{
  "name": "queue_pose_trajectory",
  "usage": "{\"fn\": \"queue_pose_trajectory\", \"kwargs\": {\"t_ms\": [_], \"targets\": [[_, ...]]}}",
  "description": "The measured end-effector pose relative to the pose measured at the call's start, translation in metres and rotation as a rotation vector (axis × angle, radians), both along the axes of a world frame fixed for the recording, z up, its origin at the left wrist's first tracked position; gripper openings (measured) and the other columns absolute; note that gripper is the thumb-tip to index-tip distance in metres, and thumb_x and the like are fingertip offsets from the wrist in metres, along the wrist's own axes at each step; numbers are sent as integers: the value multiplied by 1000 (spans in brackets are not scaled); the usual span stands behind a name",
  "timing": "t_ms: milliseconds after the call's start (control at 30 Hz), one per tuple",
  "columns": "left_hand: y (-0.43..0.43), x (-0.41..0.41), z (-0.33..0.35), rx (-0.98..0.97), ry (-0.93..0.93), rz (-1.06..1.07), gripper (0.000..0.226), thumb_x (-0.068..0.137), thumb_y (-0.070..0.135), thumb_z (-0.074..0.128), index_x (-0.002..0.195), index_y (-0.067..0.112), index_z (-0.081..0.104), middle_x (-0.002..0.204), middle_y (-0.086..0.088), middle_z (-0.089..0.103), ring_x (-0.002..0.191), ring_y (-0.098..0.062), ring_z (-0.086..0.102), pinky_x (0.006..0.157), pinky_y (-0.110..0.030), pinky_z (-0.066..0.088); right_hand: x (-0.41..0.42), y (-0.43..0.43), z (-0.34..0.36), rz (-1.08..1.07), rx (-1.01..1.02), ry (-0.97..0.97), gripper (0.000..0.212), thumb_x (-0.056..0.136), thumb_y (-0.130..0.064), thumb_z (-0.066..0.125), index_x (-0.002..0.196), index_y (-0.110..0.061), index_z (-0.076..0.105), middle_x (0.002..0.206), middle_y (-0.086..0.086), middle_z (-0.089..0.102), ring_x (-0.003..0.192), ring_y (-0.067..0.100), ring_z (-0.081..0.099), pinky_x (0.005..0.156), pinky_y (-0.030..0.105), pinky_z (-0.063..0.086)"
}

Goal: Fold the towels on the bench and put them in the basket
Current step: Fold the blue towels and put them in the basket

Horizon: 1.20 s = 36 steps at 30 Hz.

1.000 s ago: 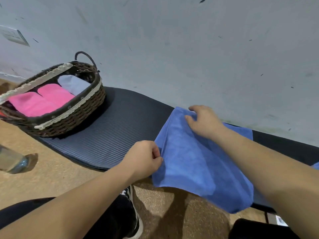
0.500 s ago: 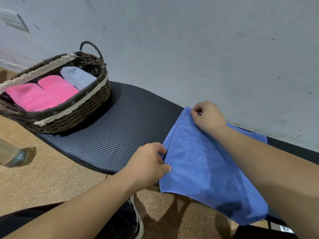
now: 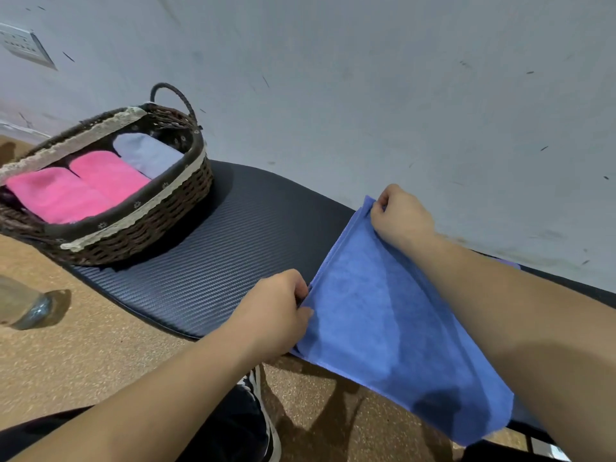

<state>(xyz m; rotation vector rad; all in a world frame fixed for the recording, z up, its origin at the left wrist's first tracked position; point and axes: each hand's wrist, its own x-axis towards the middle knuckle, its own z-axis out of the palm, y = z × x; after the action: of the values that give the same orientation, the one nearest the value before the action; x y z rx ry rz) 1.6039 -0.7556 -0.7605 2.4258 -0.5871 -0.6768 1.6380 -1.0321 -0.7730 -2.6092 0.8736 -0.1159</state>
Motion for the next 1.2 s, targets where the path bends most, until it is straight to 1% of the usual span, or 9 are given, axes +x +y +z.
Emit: {"fn": "queue_pose_trajectory", "kwargs": {"t_ms": [167, 267, 367, 467, 567, 667, 833, 1000, 1200], "targets": [[4, 3, 2, 126, -120, -28, 30, 87, 47, 72, 100, 29, 53, 87, 10, 62, 79, -12, 60, 70, -38, 55, -2, -1, -24, -43, 94, 0, 26, 101, -38, 39, 106, -19, 54, 96, 3, 68, 88, 30, 64, 78, 41, 51], [1, -1, 6, 216, -75, -48, 43, 79, 58, 77, 94, 25, 54, 87, 9, 60, 78, -13, 58, 61, -34, 46, -7, -4, -27, -15, 51, -13, 44, 103, -49, 37, 126, -17, 58, 117, 6, 68, 107, 32, 63, 88, 42, 50], [-3, -5, 7, 242, -42, -96, 39, 80, 50, 78, 88, 17, 61, 82, 1, 63, 77, -18, 61, 61, -33, 43, -17, -3, -26, 130, -125, -102, 51, 104, -48, 39, 139, -15, 56, 136, 9, 61, 124, 32, 56, 102, 46, 44], [-3, -4, 9, 203, -41, -101, 31, 85, 39, 74, 87, 11, 61, 81, -2, 65, 75, -21, 61, 59, -32, 43, -36, 2, -23, 301, -209, -125, 48, 102, -49, 36, 131, -19, 61, 129, 5, 63, 118, 31, 58, 103, 45, 44], [-1, -1, 14, 117, -31, -59, 17, 85, 27, 70, 87, 15, 58, 80, 1, 65, 70, -16, 58, 56, -30, 41, -61, 7, -21, 374, -291, 60, 61, 98, -60, 24, 137, -26, 55, 149, 5, 50, 136, 30, 46, 117, 49, 31], [3, 5, 17, 31, 38, 26, 22, 80, 23, 79, 89, 20, 59, 76, 1, 71, 64, -15, 68, 54, -32, 51, -88, 0, -22, 333, -254, 244, 67, 98, -70, 17, 157, -39, 30, 168, 6, 20, 155, 30, 15, 125, 51, 10], [7, 24, 13, -28, 46, 108, 25, 79, 14, 82, 94, 19, 63, 76, -5, 72, 65, -21, 69, 67, -40, 59, -122, -7, -27, 240, -106, 284, 75, 94, -77, 11, 162, -47, 1, 173, -1, -8, 159, 24, -12, 127, 51, -8], [-11, 53, 5, 20, -110, 99, 15, 85, 14, 72, 96, 22, 66, 89, 0, 71, 85, -23, 66, 77, -34, 55, -143, -1, -16, 134, -145, 425, 86, 90, -82, 5, 163, -38, -8, 172, 8, -11, 158, 30, -11, 126, 55, 0], [-64, 53, 8, -58, -355, 61, 40, 95, 7, 55, 134, 17, 59, 128, -5, 57, 113, -27, 58, 91, -43, 52, -176, -11, 10, -96, -229, 767, 100, 89, -82, 0, 164, -16, -8, 169, 25, 2, 156, 42, 8, 119, 67, 12]]}}
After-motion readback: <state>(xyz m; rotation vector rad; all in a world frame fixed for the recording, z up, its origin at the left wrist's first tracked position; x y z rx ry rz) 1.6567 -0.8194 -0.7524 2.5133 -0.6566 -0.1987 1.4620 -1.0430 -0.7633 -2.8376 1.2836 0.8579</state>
